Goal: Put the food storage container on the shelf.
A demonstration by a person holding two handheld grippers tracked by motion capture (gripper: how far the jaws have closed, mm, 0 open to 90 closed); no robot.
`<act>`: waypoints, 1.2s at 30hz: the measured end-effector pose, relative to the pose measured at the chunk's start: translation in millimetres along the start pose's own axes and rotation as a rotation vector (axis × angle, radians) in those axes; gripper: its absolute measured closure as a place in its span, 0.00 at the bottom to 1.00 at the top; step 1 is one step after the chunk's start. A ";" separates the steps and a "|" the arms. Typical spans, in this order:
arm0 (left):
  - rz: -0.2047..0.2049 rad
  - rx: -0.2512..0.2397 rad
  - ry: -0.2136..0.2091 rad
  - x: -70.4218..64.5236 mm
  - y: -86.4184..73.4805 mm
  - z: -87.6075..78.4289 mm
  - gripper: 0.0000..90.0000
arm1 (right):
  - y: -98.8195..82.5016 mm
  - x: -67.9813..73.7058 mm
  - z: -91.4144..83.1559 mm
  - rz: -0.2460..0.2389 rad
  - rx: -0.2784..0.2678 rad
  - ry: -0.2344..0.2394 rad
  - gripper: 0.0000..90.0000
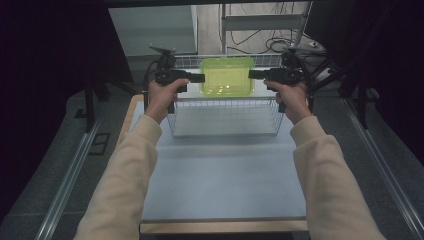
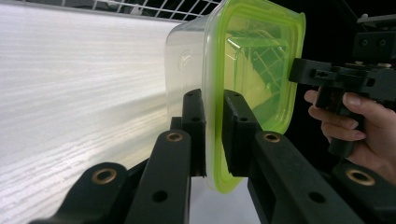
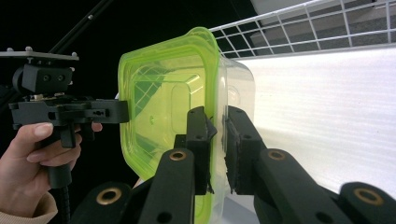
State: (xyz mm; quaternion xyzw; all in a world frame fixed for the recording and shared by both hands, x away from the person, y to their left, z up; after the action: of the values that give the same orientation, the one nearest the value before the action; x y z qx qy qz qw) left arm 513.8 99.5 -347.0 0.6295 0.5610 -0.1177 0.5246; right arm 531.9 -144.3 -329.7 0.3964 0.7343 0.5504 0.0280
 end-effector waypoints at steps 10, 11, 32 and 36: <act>-0.041 -0.007 -0.013 9.5 5.5 11.1 0.90 | 0.3 -12.7 9.0 0.032 0.009 -0.020 0.89; -0.041 -0.007 -0.013 9.5 5.5 11.1 0.90 | 0.3 -12.7 9.0 0.032 0.009 -0.020 0.89; -0.079 -0.044 -0.005 19.3 10.6 27.1 0.64 | -2.6 -29.5 22.8 -0.013 0.002 -0.159 0.64; -0.057 -0.087 -0.019 14.1 12.6 20.7 0.45 | 5.0 -24.0 11.9 -0.038 -0.051 -0.184 0.51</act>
State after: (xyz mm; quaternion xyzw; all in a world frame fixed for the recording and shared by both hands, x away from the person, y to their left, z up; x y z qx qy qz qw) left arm 538.3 93.6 -359.5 0.5886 0.5784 -0.1141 0.5532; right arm 556.8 -149.3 -339.7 0.4303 0.7217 0.5297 0.1157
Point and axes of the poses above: each handheld gripper's, and its own axes: z roughly forward along the jaws, y roughly out of its top, x roughly to its left, the point moved 7 cm from there along z, roughly forward along the jaws, and after that the axes turned 12 degrees about -z, right-handed, at the moved point
